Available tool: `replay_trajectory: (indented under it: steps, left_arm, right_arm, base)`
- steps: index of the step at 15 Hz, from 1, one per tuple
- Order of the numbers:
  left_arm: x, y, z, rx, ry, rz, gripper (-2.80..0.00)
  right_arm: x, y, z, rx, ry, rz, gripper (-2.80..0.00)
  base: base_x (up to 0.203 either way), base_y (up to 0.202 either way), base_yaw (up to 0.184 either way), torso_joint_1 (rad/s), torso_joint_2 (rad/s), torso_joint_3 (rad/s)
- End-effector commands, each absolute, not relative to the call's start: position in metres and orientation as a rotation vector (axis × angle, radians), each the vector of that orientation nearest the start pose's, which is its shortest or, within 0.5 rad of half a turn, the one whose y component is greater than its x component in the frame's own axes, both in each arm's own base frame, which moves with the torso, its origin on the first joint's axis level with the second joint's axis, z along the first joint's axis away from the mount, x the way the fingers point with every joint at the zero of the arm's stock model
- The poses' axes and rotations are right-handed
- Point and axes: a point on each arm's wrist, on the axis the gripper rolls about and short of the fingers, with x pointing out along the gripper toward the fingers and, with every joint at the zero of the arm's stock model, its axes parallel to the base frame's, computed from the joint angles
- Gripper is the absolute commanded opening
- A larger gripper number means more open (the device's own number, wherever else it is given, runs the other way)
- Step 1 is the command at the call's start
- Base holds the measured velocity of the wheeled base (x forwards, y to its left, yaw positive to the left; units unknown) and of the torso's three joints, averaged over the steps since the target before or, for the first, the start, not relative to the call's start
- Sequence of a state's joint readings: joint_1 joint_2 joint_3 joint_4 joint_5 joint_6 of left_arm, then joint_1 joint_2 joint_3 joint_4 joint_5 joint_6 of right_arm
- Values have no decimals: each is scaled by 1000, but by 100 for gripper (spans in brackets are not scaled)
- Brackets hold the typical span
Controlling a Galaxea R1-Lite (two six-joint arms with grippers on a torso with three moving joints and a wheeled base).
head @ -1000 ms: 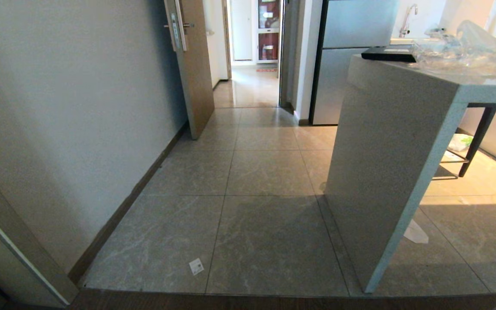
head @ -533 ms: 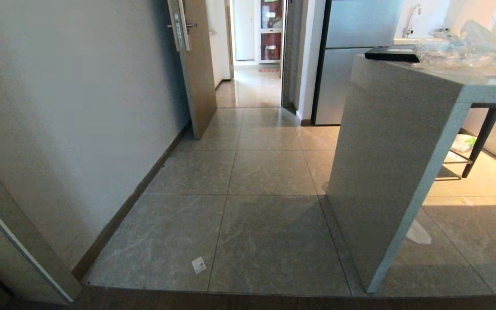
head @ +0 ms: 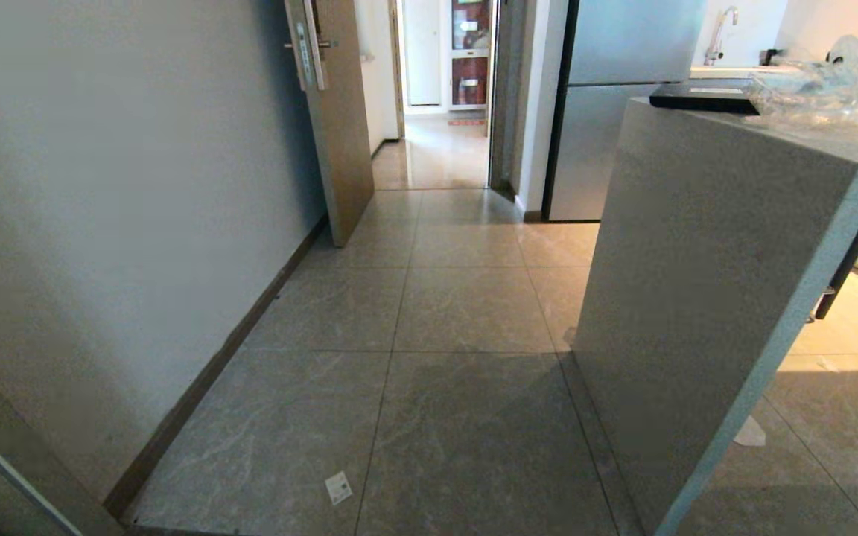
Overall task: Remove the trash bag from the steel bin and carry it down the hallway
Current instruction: Put the trash bag at the door
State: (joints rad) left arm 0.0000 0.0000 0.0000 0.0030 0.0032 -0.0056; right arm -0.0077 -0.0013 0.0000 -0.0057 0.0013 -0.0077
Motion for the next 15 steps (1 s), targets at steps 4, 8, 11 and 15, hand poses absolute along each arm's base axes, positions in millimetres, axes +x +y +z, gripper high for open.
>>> replay_trajectory:
  steps: [4, 8, 11, 15]
  left_arm:
    - [-23, 0, 75, -6, 3, 4, -280]
    - [-23, 0, 75, -6, 3, 3, -280]
    - [-23, 0, 75, -6, 3, 4, -280]
    - [-23, 0, 75, -6, 3, 4, -280]
  right_arm:
    - [-23, 0, 76, -8, -8, -6, -280]
    - [-23, 0, 76, -8, -9, -6, -280]
    - [-23, 0, 76, -8, -8, -6, -280]
    - [-23, 0, 76, -9, -9, -3, -280]
  base:
    - [190, 0, 1, 6, 1, 2]
    - [186, 0, 1, 1, 2, 2]
    - [189, 0, 1, 2, 2, 2]
    - [190, 0, 1, 3, 4, 2]
